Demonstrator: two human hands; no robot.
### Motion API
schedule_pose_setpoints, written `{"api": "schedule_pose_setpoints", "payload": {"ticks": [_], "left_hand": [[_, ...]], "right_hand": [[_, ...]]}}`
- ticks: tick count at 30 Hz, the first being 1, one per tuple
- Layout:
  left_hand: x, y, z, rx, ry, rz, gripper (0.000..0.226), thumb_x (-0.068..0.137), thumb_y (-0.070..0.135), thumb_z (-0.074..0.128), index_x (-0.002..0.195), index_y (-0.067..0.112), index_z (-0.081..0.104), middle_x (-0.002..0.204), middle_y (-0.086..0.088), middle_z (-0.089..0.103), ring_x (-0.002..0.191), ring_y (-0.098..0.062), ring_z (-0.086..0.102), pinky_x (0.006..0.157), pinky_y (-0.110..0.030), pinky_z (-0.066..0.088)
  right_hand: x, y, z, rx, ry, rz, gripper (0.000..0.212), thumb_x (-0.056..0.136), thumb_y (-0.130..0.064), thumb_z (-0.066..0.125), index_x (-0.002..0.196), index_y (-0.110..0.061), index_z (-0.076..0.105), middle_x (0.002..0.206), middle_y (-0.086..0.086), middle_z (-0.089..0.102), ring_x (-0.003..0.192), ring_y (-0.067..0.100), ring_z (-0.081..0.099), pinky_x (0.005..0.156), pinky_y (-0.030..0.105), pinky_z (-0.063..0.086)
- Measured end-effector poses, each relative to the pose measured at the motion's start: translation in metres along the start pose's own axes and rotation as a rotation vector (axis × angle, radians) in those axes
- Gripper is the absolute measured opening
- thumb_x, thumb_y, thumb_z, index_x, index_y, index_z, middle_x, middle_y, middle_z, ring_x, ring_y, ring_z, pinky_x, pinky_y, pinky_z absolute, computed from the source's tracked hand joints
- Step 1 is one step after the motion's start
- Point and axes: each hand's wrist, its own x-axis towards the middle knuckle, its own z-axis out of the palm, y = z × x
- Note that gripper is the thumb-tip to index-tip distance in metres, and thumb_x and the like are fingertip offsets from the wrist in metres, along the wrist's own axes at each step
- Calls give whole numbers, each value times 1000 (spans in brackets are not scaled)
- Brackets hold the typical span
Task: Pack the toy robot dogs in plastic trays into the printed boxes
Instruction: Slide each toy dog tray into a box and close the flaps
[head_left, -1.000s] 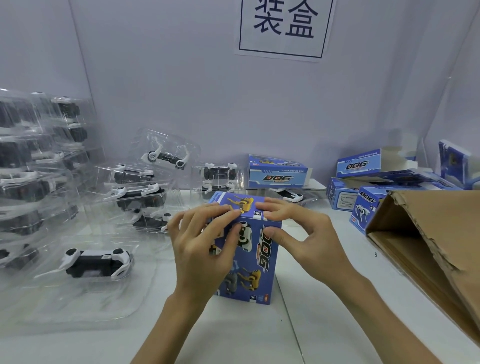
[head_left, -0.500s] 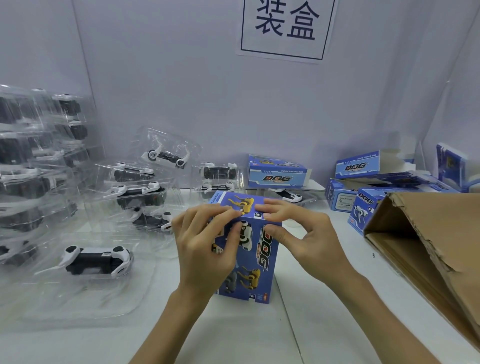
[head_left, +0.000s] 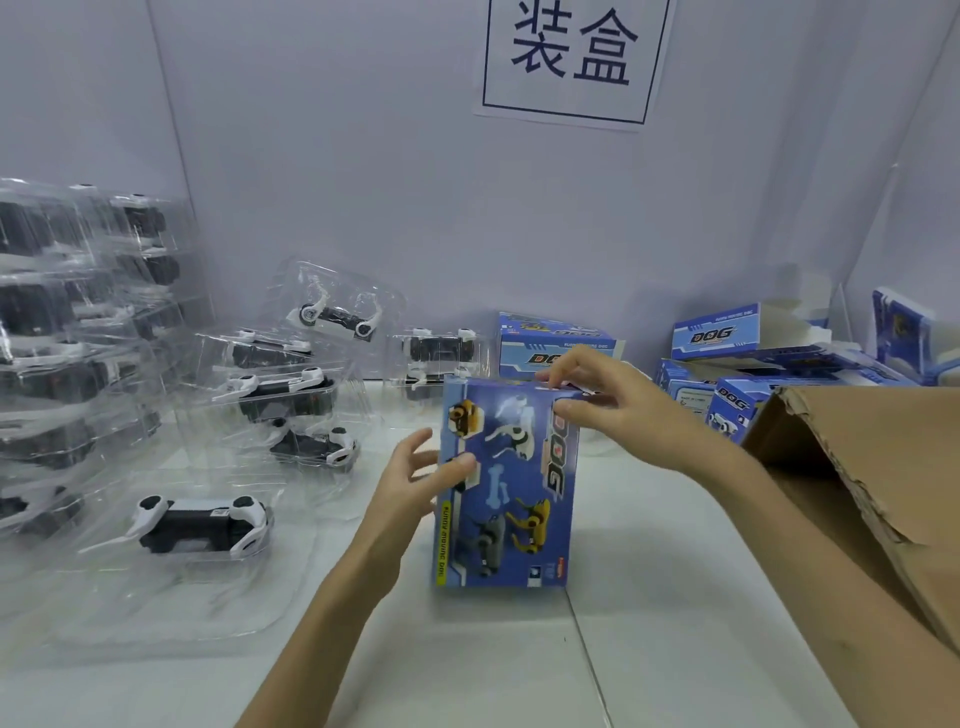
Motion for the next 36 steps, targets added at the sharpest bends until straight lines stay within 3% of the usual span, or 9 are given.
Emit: {"api": "schedule_pose_setpoints", "payload": {"ticks": [4, 8, 14, 17, 21, 25, 29, 33, 36], "left_hand": [[-6, -3, 10, 206, 135, 242, 77, 50, 61, 80, 117, 33, 55, 107, 12, 66, 97, -7, 64, 67, -18, 52], [-6, -15, 13, 827, 245, 860, 82, 59, 16, 90, 129, 15, 48, 127, 2, 52, 114, -19, 52, 89, -31, 53], [-9, -27, 23, 998, 200, 1104, 75, 66, -8, 75, 130, 17, 44, 139, -9, 42, 133, -34, 47, 99, -43, 47], [-13, -28, 28, 1024, 146, 1171, 51, 80, 0, 52, 127, 19, 44, 142, -11, 41, 140, -30, 41, 100, -30, 34], [-14, -27, 29, 943, 167, 1059, 77, 66, -9, 73, 131, 17, 43, 152, -16, 34, 139, -31, 40, 107, -40, 39], [-16, -24, 28, 858, 217, 839, 91, 66, -3, 85, 140, 18, 38, 158, -13, 29, 140, -26, 39, 100, -42, 47], [-18, -25, 34, 857, 167, 811, 86, 70, -1, 84, 141, 17, 39, 155, -12, 31, 127, -27, 49, 71, -40, 60], [-18, -23, 38, 864, 161, 791, 79, 75, 2, 81, 141, 16, 40, 155, -9, 31, 99, -38, 64, 59, -26, 47], [-18, -24, 38, 855, 162, 758, 75, 78, 4, 79, 140, 16, 39, 155, -6, 31, 79, -27, 61, 54, -22, 43]], "right_hand": [[-2, 15, 10, -124, 290, 33, 21, 100, -15, 55, 115, -28, 61, 112, -17, 62, 99, 7, 63, 66, 6, 45], [-6, 18, 14, 229, 299, 343, 17, 104, -30, 45, 115, -26, 58, 101, 3, 68, 59, 29, 72, 42, 24, 50], [-27, 35, 9, 519, 14, 619, 65, 70, -83, 59, 111, -33, 67, 99, 1, 77, 82, 40, 75, 59, 39, 60], [-40, 50, 14, 531, -105, 639, 59, 71, -76, 59, 102, -27, 75, 108, 14, 75, 89, 35, 74, 70, 39, 60], [-62, 60, 19, 738, -109, 623, 46, 78, -59, 62, 101, -22, 77, 115, 29, 67, 88, 39, 69, 78, 35, 55], [-70, 55, 3, 846, 181, 572, 47, 75, -53, 70, 98, -13, 75, 98, 28, 70, 79, 39, 70, 77, 40, 60], [-67, 44, -39, 1209, 708, 390, 45, 75, -41, 78, 98, -6, 65, 88, 20, 68, 83, 36, 71, 78, 40, 62], [-82, 57, -63, 1373, 1167, 246, 46, 96, -40, 61, 135, -15, 53, 125, 12, 60, 113, 27, 66, 91, 34, 54], [-97, 75, -52, 1274, 1288, 375, 32, 100, -24, 53, 130, -12, 52, 136, 7, 56, 116, 23, 63, 98, 32, 49]]}}
